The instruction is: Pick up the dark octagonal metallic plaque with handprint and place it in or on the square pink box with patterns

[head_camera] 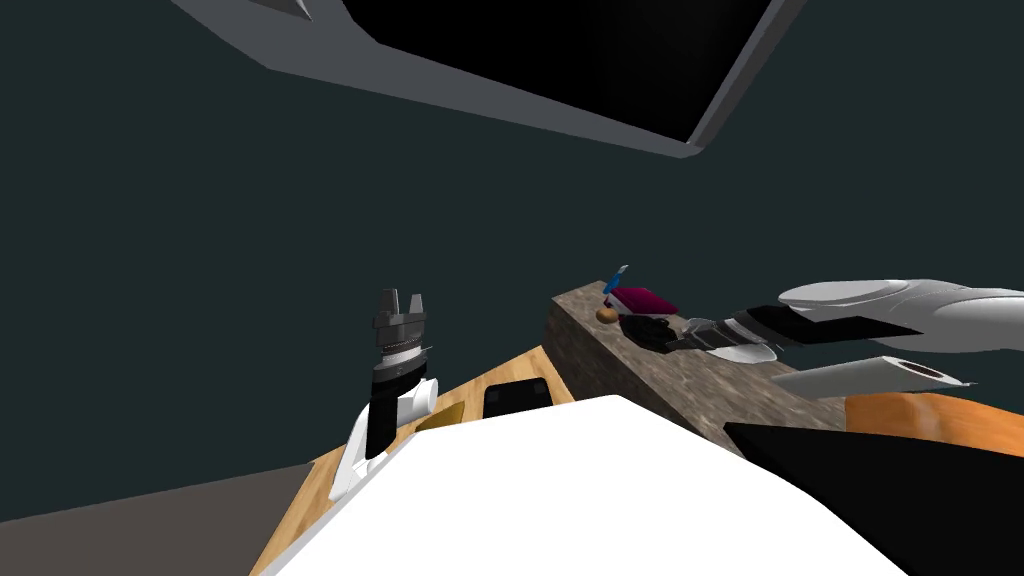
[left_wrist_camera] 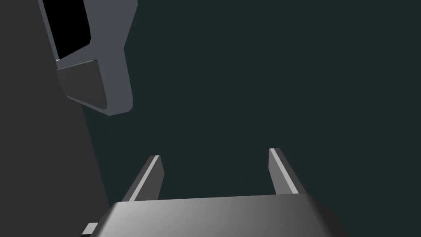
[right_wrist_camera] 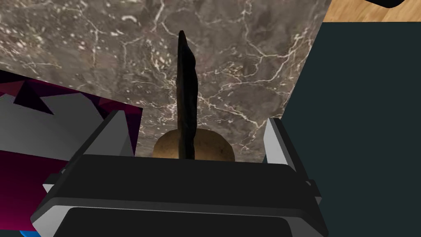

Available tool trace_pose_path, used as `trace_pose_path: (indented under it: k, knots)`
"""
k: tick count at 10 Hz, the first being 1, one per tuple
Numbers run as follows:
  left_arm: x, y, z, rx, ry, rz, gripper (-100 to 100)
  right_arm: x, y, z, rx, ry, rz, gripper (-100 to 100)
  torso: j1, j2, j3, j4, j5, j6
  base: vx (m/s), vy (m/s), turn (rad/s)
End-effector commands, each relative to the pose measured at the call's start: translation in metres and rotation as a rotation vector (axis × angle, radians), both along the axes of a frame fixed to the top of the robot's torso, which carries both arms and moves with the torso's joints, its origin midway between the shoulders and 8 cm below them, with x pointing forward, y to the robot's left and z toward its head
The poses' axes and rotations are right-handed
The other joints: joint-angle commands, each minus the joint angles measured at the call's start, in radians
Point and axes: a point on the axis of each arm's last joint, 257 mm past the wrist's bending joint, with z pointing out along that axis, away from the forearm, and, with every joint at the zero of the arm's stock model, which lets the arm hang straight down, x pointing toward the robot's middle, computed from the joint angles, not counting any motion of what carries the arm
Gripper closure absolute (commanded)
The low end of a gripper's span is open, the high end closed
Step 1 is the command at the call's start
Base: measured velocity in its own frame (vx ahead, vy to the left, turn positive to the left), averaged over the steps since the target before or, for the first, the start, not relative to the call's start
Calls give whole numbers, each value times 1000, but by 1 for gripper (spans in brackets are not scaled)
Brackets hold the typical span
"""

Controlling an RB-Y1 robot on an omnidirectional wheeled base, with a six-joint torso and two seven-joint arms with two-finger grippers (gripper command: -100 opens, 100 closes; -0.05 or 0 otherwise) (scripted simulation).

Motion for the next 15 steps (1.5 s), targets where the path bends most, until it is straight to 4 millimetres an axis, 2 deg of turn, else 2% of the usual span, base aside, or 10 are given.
trace_pose_path:
  k: [1,3,4,5,7,8,12,13,14,15]
  knots:
    - [0,0,0,0,0,0,0,-5,-18,16,-35,1,-24,-100,0,0,0,0,0,0,48,62,174]
    - [0,0,0,0,0,0,0,-4,-23,18,-44,-1,-29,-100,-1,-1,-1,0,0,0,48,39,110]
    - [0,0,0,0,0,0,0,-4,-23,19,-45,0,-31,0,-3,1,0,0,-1,1,6,4,-6]
    - [0,0,0,0,0,0,0,0,-22,6,-44,0,-27,-100,-4,3,1,1,-1,1,8,1,-8]
    - [0,0,0,0,0,0,0,1,-21,5,-43,1,-26,-100,-5,3,2,1,-2,1,4,0,-5]
    - [0,0,0,0,0,0,0,1,-21,4,-44,0,-26,100,-5,4,2,1,-1,1,0,0,0]
    - [0,0,0,0,0,0,0,1,-21,4,-44,0,-27,100,-6,4,2,1,-2,1,0,0,0]
    - [0,0,0,0,0,0,0,1,-21,4,-44,0,-27,0,-6,4,2,1,-2,1,0,0,0]
    - [0,0,0,0,0,0,0,-3,-23,16,-45,0,-30,100,-6,4,2,1,-2,1,-8,1,13]
    - [0,0,0,0,0,0,0,0,-23,10,-46,-1,-28,100,-6,4,3,1,-1,1,0,0,0]
